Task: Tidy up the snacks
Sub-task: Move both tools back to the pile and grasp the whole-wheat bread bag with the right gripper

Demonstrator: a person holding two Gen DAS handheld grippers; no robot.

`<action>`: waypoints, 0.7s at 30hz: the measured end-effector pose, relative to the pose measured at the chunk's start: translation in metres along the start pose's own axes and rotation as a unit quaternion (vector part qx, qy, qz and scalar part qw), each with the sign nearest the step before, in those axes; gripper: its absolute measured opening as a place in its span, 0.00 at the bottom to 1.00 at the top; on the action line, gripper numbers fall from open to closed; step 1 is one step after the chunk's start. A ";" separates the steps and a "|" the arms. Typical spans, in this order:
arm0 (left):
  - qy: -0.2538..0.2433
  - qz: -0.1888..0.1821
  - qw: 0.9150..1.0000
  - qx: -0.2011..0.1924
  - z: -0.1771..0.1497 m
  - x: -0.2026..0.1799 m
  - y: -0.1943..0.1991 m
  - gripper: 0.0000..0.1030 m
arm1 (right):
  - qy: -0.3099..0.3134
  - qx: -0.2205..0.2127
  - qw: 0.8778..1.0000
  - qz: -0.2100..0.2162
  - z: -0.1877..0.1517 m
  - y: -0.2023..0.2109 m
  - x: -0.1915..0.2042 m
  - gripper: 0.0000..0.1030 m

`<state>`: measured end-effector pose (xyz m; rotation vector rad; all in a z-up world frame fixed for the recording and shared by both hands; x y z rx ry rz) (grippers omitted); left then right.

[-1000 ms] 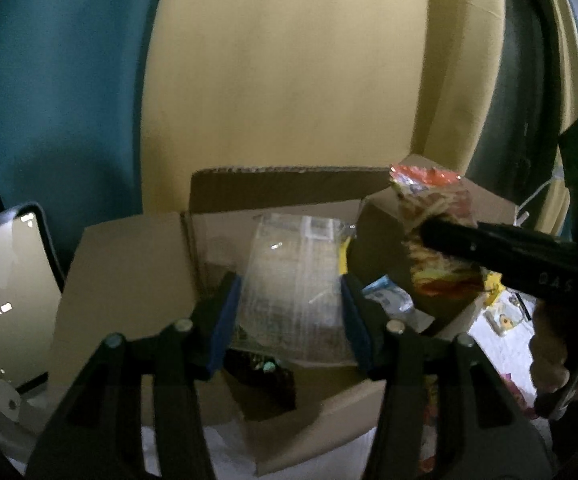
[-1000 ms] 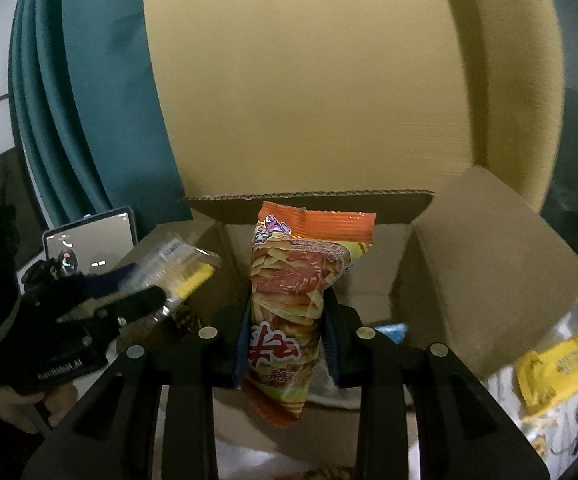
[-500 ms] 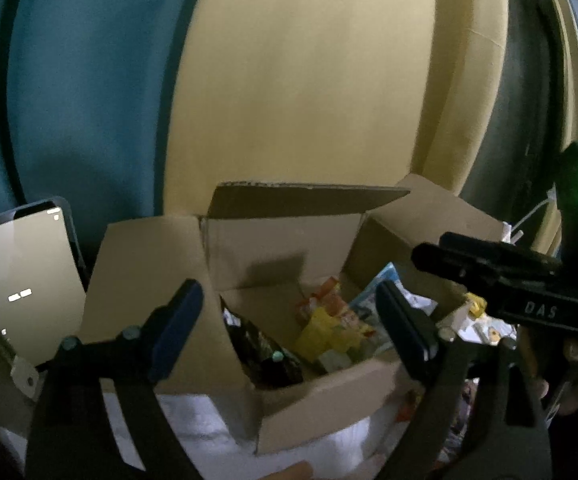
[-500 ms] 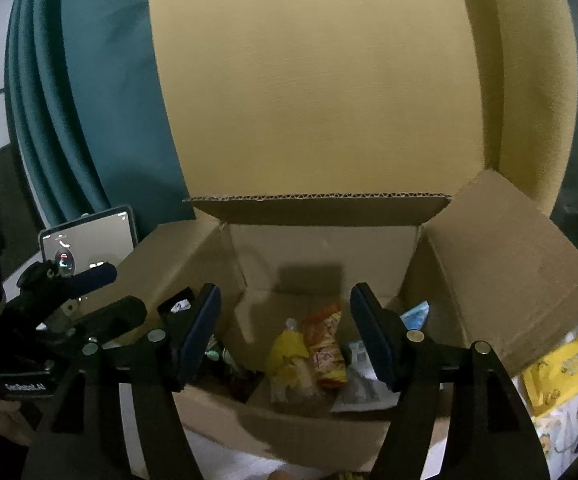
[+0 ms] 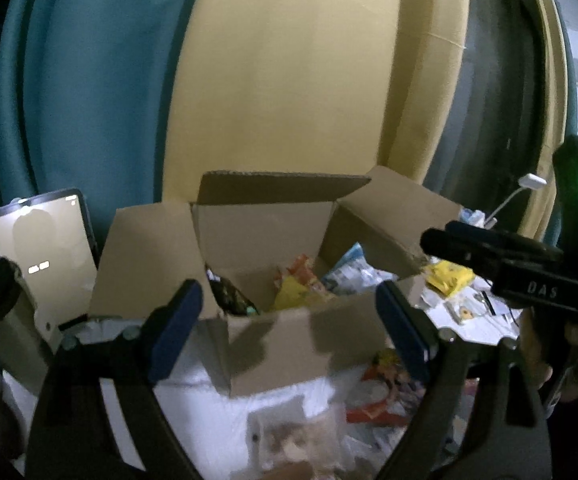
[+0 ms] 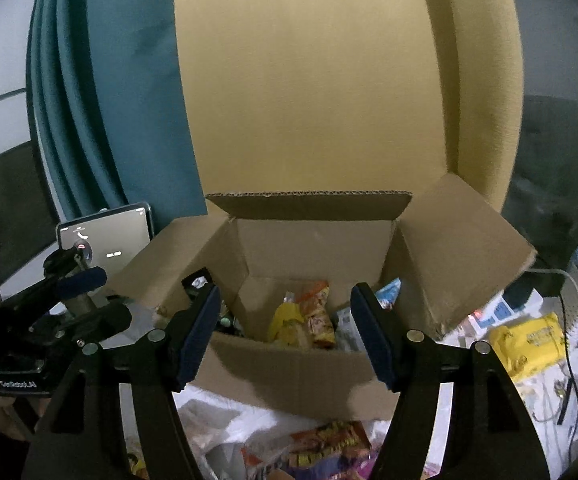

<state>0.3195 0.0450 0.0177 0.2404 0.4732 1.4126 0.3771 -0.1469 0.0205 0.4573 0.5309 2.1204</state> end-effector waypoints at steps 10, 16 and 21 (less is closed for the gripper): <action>-0.002 -0.005 1.000 0.000 -0.022 -0.019 0.034 0.86 | -0.001 -0.003 1.000 -0.006 -0.024 0.037 0.006 0.69; 0.002 -0.010 1.000 0.004 -0.039 -0.027 0.050 0.86 | -0.004 0.001 1.000 -0.015 -0.042 0.059 0.007 0.69; 0.009 -0.012 1.000 0.015 -0.059 -0.031 0.063 0.86 | -0.005 0.012 1.000 -0.022 -0.065 0.072 0.008 0.69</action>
Point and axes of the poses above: each gripper's, at about its wrist camera, not at the fingertips, and y roughly against the way its jaws point, x to its left, z to its top, the point moved 3 cm from there along -y, roughly the way its jaws point
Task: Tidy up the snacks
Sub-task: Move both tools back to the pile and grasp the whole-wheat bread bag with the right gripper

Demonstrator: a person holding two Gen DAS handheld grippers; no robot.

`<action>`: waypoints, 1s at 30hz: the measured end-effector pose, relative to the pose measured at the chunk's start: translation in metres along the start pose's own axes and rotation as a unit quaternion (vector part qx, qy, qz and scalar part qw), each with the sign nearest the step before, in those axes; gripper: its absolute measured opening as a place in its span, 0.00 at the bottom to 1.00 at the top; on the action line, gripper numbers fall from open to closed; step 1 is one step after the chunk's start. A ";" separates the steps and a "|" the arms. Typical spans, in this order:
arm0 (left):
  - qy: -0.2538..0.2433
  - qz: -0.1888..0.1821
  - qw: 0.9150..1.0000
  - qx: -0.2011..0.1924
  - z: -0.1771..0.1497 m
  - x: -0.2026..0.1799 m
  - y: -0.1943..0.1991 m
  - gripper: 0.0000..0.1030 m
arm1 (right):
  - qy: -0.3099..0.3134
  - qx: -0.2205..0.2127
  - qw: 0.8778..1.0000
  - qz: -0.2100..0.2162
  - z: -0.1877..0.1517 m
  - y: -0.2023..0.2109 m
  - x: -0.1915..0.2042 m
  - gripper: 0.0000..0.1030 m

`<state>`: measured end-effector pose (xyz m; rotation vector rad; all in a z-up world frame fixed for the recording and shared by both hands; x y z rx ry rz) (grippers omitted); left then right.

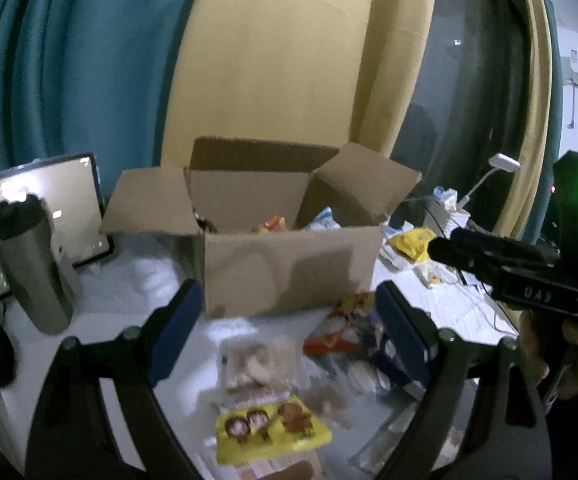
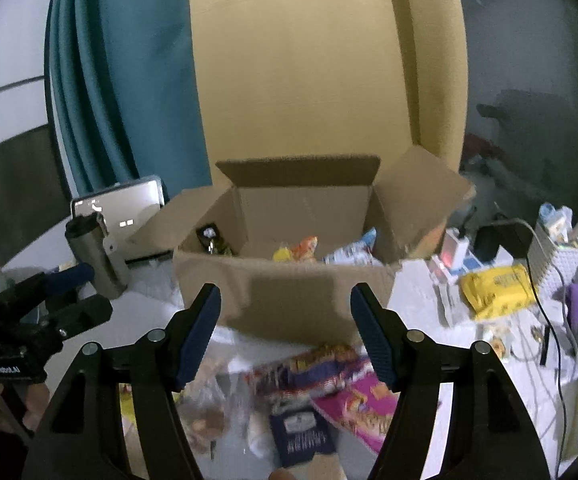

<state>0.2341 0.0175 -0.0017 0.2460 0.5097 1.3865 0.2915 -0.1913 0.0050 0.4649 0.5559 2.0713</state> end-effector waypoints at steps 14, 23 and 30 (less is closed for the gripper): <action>0.019 0.023 0.999 0.045 -0.071 -0.008 0.023 0.87 | -0.007 0.043 0.999 -0.003 -0.073 0.023 0.004 0.78; 0.045 0.030 0.992 0.113 -0.126 -0.006 0.016 0.87 | -0.027 0.100 0.995 -0.005 -0.126 0.023 0.007 0.78; 0.045 0.047 0.987 0.145 -0.148 -0.008 0.009 0.87 | -0.035 0.136 0.990 0.006 -0.157 0.020 0.013 0.78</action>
Point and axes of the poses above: each gripper's, at about its wrist camera, not at the fingertips, and y roughly against the way its jaws point, x to its left, z to its top, the point moved 3 cm from there along -y, roughly the way its jaws point
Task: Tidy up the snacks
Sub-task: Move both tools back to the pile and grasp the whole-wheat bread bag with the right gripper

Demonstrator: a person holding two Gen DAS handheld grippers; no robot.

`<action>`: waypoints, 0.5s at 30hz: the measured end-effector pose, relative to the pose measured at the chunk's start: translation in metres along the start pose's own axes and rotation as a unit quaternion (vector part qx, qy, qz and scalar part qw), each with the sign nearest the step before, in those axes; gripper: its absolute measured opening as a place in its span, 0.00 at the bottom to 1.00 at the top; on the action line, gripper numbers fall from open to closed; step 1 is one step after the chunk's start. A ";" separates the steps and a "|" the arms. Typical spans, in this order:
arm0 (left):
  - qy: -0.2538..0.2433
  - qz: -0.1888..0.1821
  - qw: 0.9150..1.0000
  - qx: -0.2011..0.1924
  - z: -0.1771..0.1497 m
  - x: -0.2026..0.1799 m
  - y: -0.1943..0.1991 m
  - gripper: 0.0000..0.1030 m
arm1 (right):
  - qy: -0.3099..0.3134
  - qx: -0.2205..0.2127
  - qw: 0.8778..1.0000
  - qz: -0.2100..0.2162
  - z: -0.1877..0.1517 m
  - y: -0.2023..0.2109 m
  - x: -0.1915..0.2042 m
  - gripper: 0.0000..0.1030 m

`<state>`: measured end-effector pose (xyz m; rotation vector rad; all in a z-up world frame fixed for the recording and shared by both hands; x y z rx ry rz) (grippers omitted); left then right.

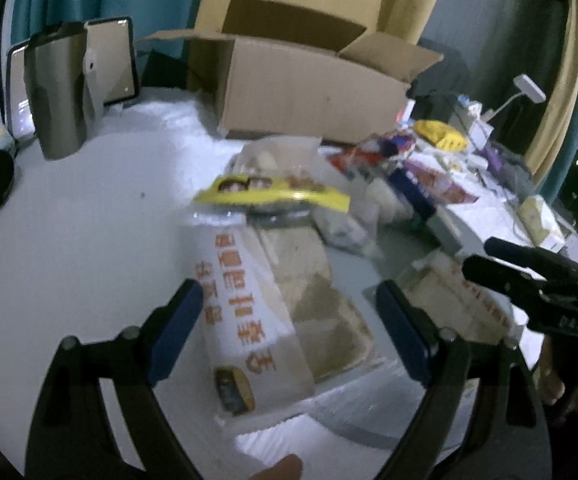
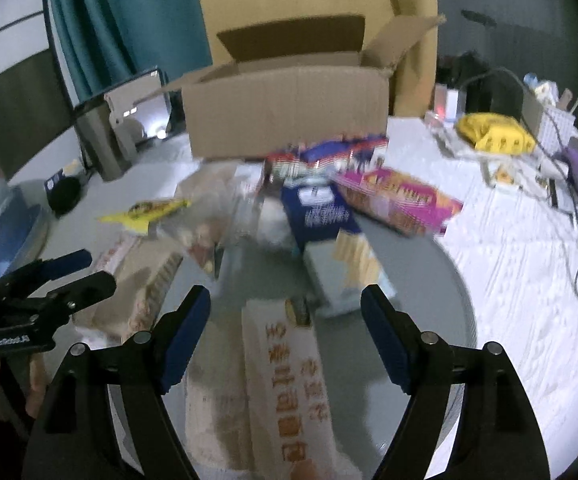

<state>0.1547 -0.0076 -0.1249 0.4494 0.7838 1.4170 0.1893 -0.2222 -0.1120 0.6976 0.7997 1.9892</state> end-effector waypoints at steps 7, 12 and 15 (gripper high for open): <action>-0.014 0.014 0.999 0.031 -0.009 -0.004 -0.017 0.92 | 0.006 0.043 0.999 0.015 -0.027 -0.013 0.012 0.82; -0.039 0.025 0.998 0.050 -0.015 -0.013 -0.028 0.98 | 0.029 0.060 0.998 0.001 -0.036 -0.021 0.022 0.92; -0.031 0.015 0.998 0.049 -0.015 -0.010 -0.026 0.98 | 0.043 0.061 0.997 -0.007 -0.038 -0.023 0.026 0.92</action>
Point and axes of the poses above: each gripper's, at about its wrist camera, not at the fingertips, and y roughly against the way its jaws point, x to its left, z to its top, the point moved 3 cm from there along -y, roughly the way its jaws point
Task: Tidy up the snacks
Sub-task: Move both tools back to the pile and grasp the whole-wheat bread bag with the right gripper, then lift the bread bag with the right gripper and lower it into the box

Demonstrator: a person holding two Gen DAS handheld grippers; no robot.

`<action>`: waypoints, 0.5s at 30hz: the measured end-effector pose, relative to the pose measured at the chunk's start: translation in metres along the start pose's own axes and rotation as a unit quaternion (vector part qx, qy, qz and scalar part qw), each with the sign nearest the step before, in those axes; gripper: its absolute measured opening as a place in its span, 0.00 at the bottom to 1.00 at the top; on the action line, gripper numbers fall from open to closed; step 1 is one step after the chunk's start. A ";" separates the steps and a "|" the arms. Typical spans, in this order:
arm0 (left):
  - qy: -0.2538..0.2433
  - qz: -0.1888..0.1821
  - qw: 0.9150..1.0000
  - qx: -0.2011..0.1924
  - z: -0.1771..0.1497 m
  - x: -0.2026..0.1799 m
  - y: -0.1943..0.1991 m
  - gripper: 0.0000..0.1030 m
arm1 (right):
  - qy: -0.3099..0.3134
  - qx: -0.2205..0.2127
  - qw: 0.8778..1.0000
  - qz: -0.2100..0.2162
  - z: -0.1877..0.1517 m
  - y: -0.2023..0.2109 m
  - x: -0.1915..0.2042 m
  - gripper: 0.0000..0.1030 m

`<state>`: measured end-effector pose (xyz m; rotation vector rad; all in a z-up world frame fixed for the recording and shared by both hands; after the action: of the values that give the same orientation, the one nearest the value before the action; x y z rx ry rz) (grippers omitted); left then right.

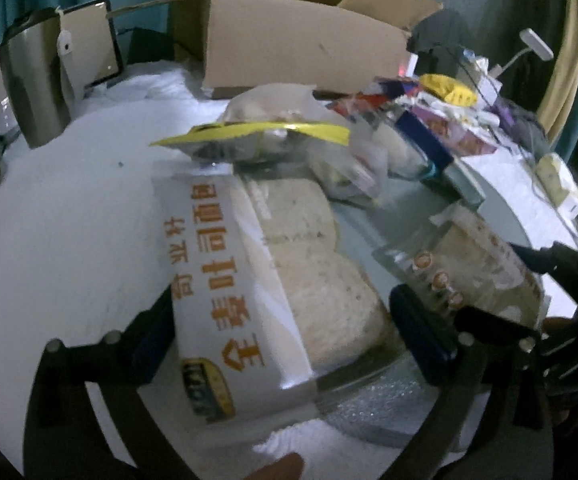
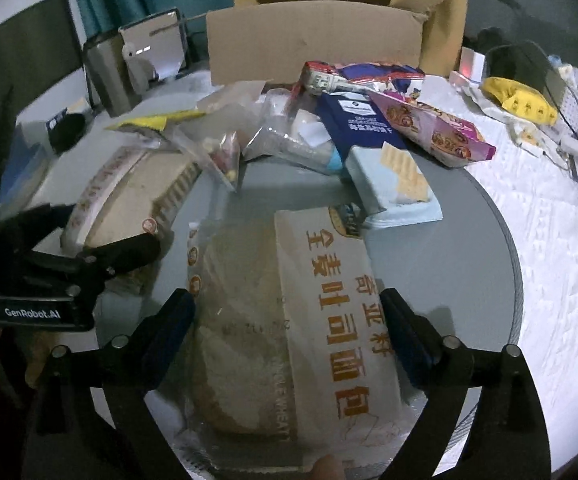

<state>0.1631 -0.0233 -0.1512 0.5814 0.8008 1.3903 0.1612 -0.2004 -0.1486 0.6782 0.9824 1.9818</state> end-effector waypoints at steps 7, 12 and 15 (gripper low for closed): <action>-0.013 -0.010 1.000 -0.009 0.001 0.000 0.007 0.80 | 0.024 -0.004 1.000 0.001 -0.002 0.002 0.003 0.81; -0.016 -0.020 0.999 -0.021 0.003 -0.001 0.016 0.68 | 0.021 -0.005 0.999 0.026 0.001 0.008 0.003 0.76; -0.017 -0.025 0.999 -0.030 0.005 -0.002 0.024 0.56 | 0.019 -0.009 0.999 0.035 0.003 0.016 0.003 0.75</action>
<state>0.1520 -0.0218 -0.1295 0.5333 0.7399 1.3502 0.1549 -0.2031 -0.1338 0.6757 0.9738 2.0698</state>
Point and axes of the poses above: each gripper's, at about its wrist camera, not at the fingertips, and y roughly against the way its jaws point, x to its left, z to its top, the point moved 3 cm from there along -y, roughly the way its jaws point
